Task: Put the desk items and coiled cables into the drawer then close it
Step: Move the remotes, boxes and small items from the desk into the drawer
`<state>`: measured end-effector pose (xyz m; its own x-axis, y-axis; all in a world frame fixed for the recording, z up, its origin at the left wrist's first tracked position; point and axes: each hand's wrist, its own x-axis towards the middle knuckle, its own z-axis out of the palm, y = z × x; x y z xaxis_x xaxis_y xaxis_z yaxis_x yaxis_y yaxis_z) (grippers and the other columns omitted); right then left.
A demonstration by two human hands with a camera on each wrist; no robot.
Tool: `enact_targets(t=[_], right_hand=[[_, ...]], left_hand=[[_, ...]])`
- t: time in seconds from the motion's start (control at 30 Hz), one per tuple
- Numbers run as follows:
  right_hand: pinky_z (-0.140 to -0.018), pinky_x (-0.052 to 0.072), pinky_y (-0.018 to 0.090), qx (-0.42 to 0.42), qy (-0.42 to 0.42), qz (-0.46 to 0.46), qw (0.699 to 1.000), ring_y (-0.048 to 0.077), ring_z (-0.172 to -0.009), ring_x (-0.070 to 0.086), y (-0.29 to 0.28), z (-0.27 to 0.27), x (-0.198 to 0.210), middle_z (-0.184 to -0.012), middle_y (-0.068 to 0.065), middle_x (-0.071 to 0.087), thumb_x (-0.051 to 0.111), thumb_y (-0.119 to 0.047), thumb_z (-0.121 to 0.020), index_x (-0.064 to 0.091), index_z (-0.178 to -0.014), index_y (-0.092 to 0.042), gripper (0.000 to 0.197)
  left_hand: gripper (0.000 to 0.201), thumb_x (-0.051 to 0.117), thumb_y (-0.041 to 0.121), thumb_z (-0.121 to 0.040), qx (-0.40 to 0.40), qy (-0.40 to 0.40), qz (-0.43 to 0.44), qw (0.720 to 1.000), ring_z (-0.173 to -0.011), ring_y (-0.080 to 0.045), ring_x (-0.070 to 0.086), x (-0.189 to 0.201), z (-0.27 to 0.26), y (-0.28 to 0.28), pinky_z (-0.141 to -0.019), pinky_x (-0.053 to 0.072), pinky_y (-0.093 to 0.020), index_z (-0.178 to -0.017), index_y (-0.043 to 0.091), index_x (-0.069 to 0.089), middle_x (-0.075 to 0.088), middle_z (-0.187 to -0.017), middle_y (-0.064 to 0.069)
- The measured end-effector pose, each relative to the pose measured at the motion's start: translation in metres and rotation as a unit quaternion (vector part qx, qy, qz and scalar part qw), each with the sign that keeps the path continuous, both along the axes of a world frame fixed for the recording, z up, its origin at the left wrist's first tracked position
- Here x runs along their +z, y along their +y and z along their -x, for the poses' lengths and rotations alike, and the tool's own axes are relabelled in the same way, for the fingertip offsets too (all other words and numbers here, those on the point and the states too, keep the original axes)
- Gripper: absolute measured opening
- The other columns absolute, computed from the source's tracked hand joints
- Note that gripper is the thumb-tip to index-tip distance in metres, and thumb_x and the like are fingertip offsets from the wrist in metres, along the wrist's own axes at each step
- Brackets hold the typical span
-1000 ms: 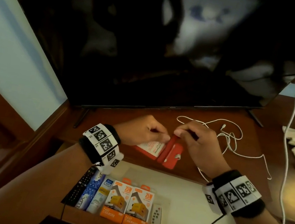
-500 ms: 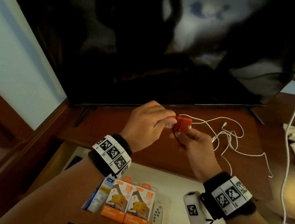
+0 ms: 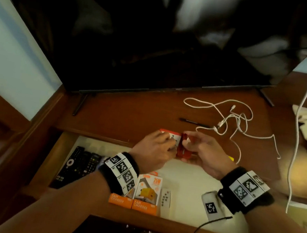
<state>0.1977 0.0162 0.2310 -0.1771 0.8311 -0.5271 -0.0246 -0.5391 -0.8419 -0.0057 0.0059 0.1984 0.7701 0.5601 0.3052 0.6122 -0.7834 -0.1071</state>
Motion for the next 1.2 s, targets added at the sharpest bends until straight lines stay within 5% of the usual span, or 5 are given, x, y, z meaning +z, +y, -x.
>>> enact_targets(t=[0.2,0.43,0.8,0.93,1.2], right_hand=[[-0.062,0.055,0.033,0.186,-0.331,-0.095,0.92,0.027,-0.08,0.069,-0.026,-0.008,-0.068,-0.1,0.004,0.069,0.069,-0.028,-0.09,0.06,-0.115,-0.02,0.028],[-0.082,0.045,0.034,0.503,-0.45,-0.022,0.738,0.027,-0.108,0.054,-0.029,-0.025,-0.121,-0.124,0.009,0.051,0.047,-0.002,-0.095,0.053,-0.135,-0.017,0.043],[-0.061,0.042,0.023,0.539,-0.433,-0.044,0.721,0.025,-0.095,0.056,-0.025,-0.009,-0.181,-0.115,0.01,0.056,0.055,-0.004,-0.096,0.044,-0.136,-0.011,0.042],[-0.086,0.051,0.037,0.523,-0.477,-0.101,0.699,0.032,-0.107,0.057,-0.028,-0.01,-0.194,-0.128,0.012,0.045,0.065,-0.013,-0.095,0.054,-0.135,-0.014,0.042],[-0.091,0.055,0.045,0.498,-0.534,-0.139,0.669,0.033,-0.118,0.051,-0.044,-0.008,-0.177,-0.128,0.012,0.044,0.063,-0.012,-0.091,0.054,-0.128,-0.009,0.038]], left_hand=[[0.026,0.07,0.03,-0.093,0.055,-0.016,0.19,0.98,-0.112,-0.034,0.062,-0.087,-0.023,-0.044,-0.088,0.057,-0.05,-0.115,0.017,0.073,0.067,-0.125,-0.01],[0.072,0.025,0.052,-0.108,0.257,0.143,0.428,0.855,-0.158,-0.039,-0.003,-0.154,-0.018,-0.088,-0.125,0.006,-0.059,-0.164,0.01,0.009,-0.006,-0.172,-0.018],[0.077,0.027,0.056,-0.105,0.307,0.082,0.399,0.86,-0.159,-0.032,-0.013,-0.168,-0.024,-0.107,-0.125,-0.008,-0.056,-0.165,0.015,0.002,-0.016,-0.172,-0.013],[0.077,0.031,0.054,-0.103,0.31,0.08,0.387,0.865,-0.159,-0.035,-0.006,-0.17,-0.023,-0.108,-0.127,-0.001,-0.058,-0.165,0.014,0.007,-0.01,-0.172,-0.015],[0.07,0.034,0.049,-0.104,0.32,0.068,0.414,0.849,-0.159,-0.034,-0.004,-0.153,-0.025,-0.102,-0.125,0.004,-0.061,-0.164,0.018,0.015,-0.003,-0.173,-0.013]])
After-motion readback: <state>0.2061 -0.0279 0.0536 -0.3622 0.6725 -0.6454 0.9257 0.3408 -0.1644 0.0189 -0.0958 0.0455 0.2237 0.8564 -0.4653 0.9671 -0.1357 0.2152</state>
